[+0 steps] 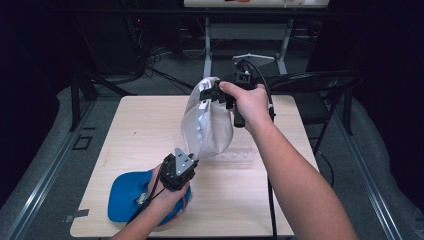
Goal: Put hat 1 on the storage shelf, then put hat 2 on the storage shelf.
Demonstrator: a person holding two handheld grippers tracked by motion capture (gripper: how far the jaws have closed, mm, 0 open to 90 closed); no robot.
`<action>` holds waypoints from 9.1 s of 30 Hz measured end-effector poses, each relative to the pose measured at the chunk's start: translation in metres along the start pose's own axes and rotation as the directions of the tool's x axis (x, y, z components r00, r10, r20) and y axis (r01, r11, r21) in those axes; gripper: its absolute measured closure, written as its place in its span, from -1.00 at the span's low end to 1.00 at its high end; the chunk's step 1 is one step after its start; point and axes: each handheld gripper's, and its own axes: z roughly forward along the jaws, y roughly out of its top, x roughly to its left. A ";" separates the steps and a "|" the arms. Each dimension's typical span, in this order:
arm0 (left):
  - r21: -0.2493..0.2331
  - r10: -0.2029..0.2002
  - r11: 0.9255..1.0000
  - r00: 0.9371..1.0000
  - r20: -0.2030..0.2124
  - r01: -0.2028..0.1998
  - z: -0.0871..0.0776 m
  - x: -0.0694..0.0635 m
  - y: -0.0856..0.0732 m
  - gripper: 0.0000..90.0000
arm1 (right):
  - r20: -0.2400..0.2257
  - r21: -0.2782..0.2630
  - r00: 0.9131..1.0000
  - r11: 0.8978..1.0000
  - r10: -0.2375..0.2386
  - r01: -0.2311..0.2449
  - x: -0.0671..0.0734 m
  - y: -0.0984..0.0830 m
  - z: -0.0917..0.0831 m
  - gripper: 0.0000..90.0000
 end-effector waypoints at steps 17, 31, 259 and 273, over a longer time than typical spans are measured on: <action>-0.021 -0.100 0.994 0.986 0.137 0.104 0.009 0.043 -0.011 0.72 | 0.021 0.014 1.000 1.000 -0.009 0.009 0.002 0.001 0.008 0.80; -0.007 -0.136 0.990 0.975 0.175 0.139 0.021 0.049 -0.018 0.72 | 0.039 0.027 0.999 1.000 -0.006 0.005 -0.005 0.002 0.020 0.80; 0.065 -0.305 0.949 0.951 -0.055 0.308 -0.063 0.121 -0.119 0.20 | -0.002 0.239 0.979 0.951 -0.204 0.198 -0.144 -0.183 0.157 0.73; 0.066 -0.308 0.948 0.950 -0.055 0.311 -0.062 0.120 -0.119 0.20 | 0.020 0.215 0.982 0.960 -0.186 0.177 -0.151 -0.171 0.113 0.73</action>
